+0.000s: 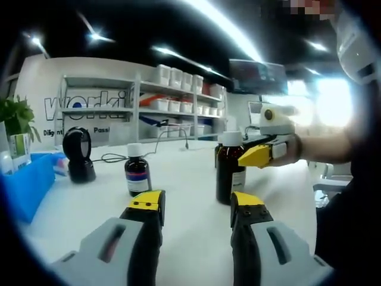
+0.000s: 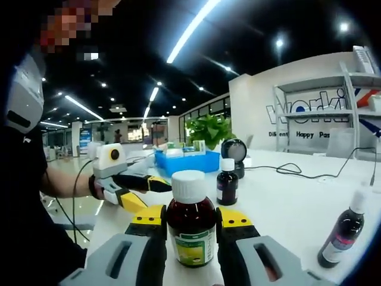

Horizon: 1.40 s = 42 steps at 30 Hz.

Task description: Rotate the medicine bottle to make it face forward pick up the medicine bottle inspect the drug traceability code place the medicine on the table

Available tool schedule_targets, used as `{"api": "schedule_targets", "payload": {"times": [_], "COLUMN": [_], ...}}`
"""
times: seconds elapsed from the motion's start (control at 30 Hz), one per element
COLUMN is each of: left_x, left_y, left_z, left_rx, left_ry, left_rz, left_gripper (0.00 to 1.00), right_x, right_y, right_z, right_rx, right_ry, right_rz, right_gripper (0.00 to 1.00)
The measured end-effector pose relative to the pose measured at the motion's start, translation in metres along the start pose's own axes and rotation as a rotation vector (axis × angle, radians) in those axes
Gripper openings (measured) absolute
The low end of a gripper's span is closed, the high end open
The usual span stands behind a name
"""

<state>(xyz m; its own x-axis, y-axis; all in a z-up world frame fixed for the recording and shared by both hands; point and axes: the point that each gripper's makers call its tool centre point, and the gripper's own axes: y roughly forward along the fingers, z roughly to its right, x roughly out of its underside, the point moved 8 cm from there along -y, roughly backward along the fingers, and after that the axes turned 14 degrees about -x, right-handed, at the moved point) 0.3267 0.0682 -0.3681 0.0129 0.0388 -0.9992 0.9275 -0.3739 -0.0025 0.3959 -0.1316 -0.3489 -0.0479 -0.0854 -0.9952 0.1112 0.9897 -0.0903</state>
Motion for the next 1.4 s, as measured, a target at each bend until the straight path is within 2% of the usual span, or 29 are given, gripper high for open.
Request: {"api": "schedule_targets", "payload": {"times": [0.2, 0.43, 0.57, 0.93, 1.07, 1.4], "left_x": [-0.001, 0.001, 0.001, 0.001, 0.001, 0.001], "left_y": [0.0, 0.001, 0.001, 0.001, 0.001, 0.001], "left_z": [0.0, -0.002, -0.002, -0.002, -0.002, -0.003], "left_rx": [-0.003, -0.002, -0.002, -0.001, -0.002, -0.003], "left_ry": [-0.002, 0.001, 0.002, 0.003, 0.0, 0.0], "left_rz": [0.002, -0.002, -0.002, -0.003, -0.001, -0.005], "left_gripper": [0.35, 0.35, 0.35, 0.35, 0.35, 0.34], "right_x": [0.0, 0.0, 0.002, 0.004, 0.004, 0.005], "right_y": [0.002, 0.003, 0.005, 0.01, 0.01, 0.009], "right_z": [-0.006, -0.009, -0.013, -0.022, -0.022, -0.021], "right_rx": [0.087, 0.154, 0.236, 0.388, 0.409, 0.394], "right_ry": [0.009, 0.015, 0.047, 0.04, 0.041, 0.054], "right_rz": [-0.004, -0.006, 0.012, 0.035, 0.034, 0.033], "right_gripper": [0.28, 0.28, 0.28, 0.28, 0.28, 0.28]}}
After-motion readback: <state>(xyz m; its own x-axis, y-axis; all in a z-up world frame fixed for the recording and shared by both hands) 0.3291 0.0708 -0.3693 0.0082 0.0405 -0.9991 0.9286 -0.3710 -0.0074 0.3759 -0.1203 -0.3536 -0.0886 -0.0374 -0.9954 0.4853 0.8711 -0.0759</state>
